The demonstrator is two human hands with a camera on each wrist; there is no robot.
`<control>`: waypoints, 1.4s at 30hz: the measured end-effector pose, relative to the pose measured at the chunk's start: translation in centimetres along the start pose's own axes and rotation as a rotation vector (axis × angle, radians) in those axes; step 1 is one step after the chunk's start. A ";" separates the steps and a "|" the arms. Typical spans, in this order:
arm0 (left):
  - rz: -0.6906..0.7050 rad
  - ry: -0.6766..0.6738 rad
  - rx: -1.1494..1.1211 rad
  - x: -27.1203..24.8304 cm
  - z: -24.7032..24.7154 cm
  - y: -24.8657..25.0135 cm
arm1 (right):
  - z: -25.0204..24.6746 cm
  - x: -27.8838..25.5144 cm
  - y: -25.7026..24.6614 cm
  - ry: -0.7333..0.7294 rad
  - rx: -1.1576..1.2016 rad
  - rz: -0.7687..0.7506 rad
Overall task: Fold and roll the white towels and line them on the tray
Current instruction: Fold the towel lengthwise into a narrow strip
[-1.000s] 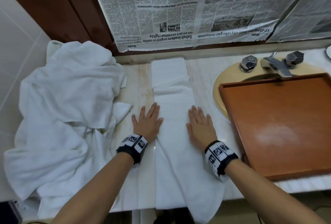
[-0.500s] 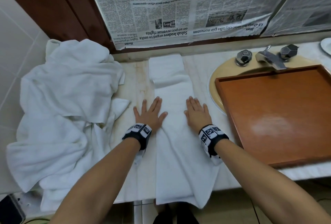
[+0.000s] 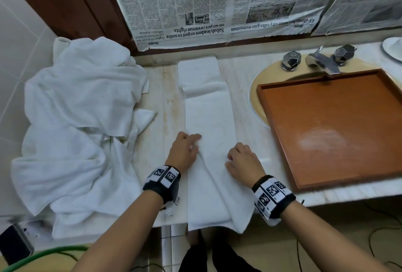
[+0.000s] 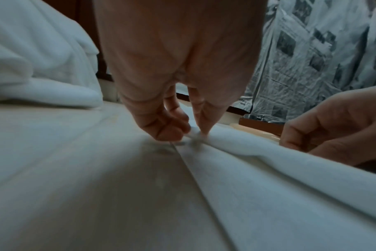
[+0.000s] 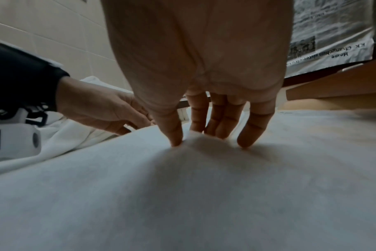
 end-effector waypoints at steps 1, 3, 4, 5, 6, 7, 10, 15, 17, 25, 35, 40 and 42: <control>-0.019 -0.008 0.005 0.0 0.1 -0.1 | 0.0 0.0 -0.2 -0.007 -0.001 0.013; -0.032 0.001 0.038 0.1 -0.1 -0.2 | -0.3 -0.2 -0.3 -0.006 0.044 0.058; -0.036 -0.004 0.052 0.1 -0.3 -0.2 | -0.4 -0.5 -0.4 -0.003 0.081 0.077; -0.038 -0.020 0.061 0.2 -0.5 0.0 | -0.6 -0.8 -0.4 0.000 0.124 0.090; -0.028 -0.050 0.074 0.2 -0.6 0.2 | -0.7 -1.1 -0.6 0.003 0.165 0.087; -0.019 -0.089 0.093 0.2 -0.7 0.4 | -0.8 -1.6 -0.9 0.006 0.205 0.070; -0.029 -0.157 0.106 -0.1 -0.8 0.8 | -1.1 -3.1 -2.1 0.045 0.293 0.014; -0.194 -0.080 -0.058 -0.9 -2.1 -0.1 | -1.1 -5.6 -3.8 0.038 0.319 -0.018; -0.221 -0.076 -0.091 -1.1 -2.4 -0.5 | -0.9 -6.8 -4.7 0.028 0.314 -0.039; -0.276 -0.148 -0.191 -2.7 -2.4 -0.9 | 5.2 -10.8 -10.6 -0.097 0.361 -0.074; -0.127 -0.096 -0.111 -4.8 -1.3 -1.1 | 4.9 -8.6 -6.8 0.184 0.122 -0.005; -0.094 -0.084 -0.091 -5.3 -0.8 -0.9 | 4.4 -6.2 -3.1 0.250 0.024 0.097; -0.094 -0.086 -0.071 -5.3 -0.6 -0.8 | 4.5 -5.9 -2.8 0.262 -0.002 0.089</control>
Point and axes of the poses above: each hand's wrist, its own x-axis towards the middle knuckle, its own z-axis out of the palm, y = z × x, the point moved 6 cm from there along x, towards the middle knuckle, and after that the axes turned 5 degrees about -z, right-handed, at the moved point
